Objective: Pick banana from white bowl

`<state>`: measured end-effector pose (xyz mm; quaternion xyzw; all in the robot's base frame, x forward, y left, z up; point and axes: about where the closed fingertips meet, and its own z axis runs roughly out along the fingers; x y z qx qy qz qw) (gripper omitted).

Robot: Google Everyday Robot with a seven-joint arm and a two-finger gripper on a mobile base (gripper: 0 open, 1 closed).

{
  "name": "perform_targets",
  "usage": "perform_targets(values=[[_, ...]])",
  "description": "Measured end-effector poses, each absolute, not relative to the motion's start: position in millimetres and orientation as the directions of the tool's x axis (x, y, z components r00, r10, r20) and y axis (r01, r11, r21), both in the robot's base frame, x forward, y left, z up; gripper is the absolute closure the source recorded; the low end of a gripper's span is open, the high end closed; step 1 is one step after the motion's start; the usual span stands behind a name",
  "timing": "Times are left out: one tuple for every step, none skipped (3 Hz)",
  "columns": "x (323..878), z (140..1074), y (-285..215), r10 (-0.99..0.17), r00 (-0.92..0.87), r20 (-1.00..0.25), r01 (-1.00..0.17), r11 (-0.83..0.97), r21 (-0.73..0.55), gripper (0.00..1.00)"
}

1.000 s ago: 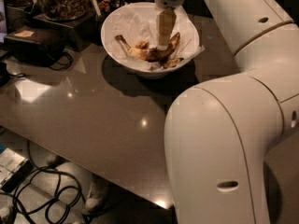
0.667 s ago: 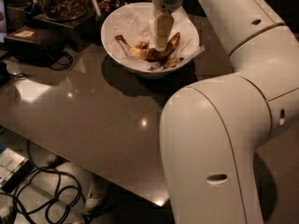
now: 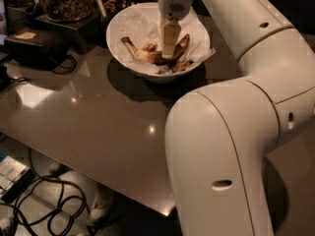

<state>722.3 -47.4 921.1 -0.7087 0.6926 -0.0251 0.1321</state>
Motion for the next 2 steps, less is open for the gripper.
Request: perform_targets(values=[[720.3, 911.1, -47.8, -0.99, 0.033, -0.14, -0.98, -0.005, -0.199, 0.3], [718.7, 903.1, -45.7, -0.99, 0.034, -0.135, -0.984, -0.009, -0.18, 0.35]])
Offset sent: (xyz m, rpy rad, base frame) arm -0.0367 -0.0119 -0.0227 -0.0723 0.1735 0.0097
